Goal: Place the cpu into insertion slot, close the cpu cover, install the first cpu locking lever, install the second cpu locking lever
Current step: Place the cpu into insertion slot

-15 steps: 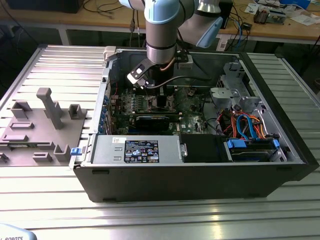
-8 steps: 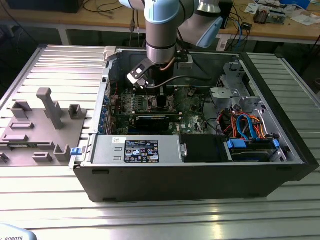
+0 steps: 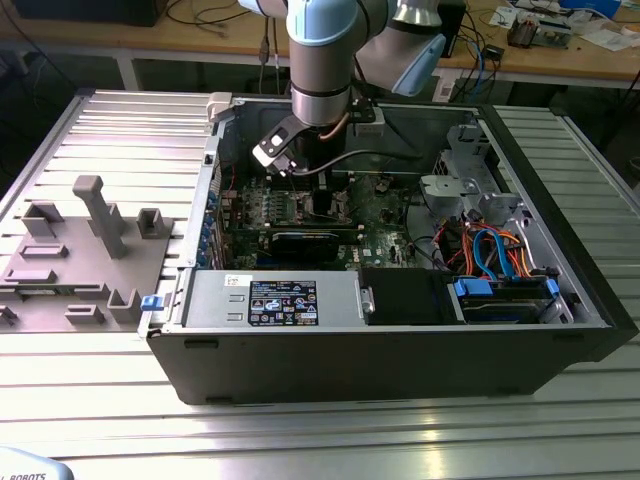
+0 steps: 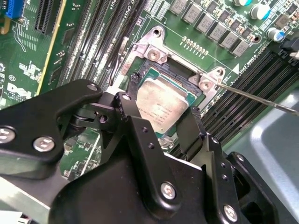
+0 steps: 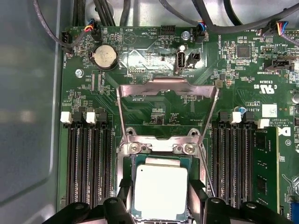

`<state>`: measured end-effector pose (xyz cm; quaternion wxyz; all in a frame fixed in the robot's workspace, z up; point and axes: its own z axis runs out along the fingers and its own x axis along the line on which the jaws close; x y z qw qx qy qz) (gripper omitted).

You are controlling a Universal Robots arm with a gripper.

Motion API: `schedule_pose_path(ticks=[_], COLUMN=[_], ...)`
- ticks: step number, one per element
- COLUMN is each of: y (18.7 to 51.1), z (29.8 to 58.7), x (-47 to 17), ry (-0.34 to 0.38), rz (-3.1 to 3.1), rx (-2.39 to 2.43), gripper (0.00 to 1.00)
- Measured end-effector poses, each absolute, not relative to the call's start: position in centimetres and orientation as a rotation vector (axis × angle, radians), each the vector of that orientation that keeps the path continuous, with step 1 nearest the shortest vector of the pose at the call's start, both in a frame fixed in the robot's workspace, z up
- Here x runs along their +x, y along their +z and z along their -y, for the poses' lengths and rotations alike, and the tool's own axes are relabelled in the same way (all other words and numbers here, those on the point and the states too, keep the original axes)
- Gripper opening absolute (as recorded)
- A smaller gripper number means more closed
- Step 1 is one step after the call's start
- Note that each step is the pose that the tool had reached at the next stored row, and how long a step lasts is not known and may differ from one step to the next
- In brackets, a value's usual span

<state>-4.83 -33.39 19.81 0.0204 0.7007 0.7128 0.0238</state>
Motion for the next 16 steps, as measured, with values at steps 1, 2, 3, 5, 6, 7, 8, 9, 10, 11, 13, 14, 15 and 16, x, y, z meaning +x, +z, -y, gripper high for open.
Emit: schedule_pose_path(ticks=[1, 2, 3, 5, 6, 7, 8, 9, 10, 11, 13, 14, 15, 16], y=[19.82, 19.82, 19.83, 19.83, 19.82, 19.83, 19.82, 19.82, 19.83, 19.83, 19.82, 19.83, 19.82, 19.82], z=[33.39, 33.39, 33.39, 33.39, 33.39, 33.39, 33.39, 33.39, 33.39, 33.4, 33.39, 33.39, 33.39, 33.39], x=[-4.84, -4.84, -4.84, -4.84, -4.84, -4.84, -4.84, -4.84, -4.86, -4.95, -5.18, -5.26, -5.28, -5.28], ry=[0.074, 0.074, 0.074, 0.074, 0.074, 0.074, 0.074, 0.074, 0.074, 0.074, 0.074, 0.074, 0.075, 0.075], rz=[-2.213, -2.224, -2.24, -2.266, -2.276, -2.285, -2.289, -2.289, -2.29, -2.29, -2.289, -2.289, -2.289, -2.289], rx=[2.171, 2.16, 2.144, 2.117, 2.105, 2.096, 2.092, 2.091, 2.091, 2.091, 2.091, 2.091, 2.091, 2.091], gripper=[0.59, 0.59, 0.59, 0.59, 0.59, 0.59, 0.59, 0.59, 0.59, 0.59, 0.59, 0.59, 0.59, 0.59])
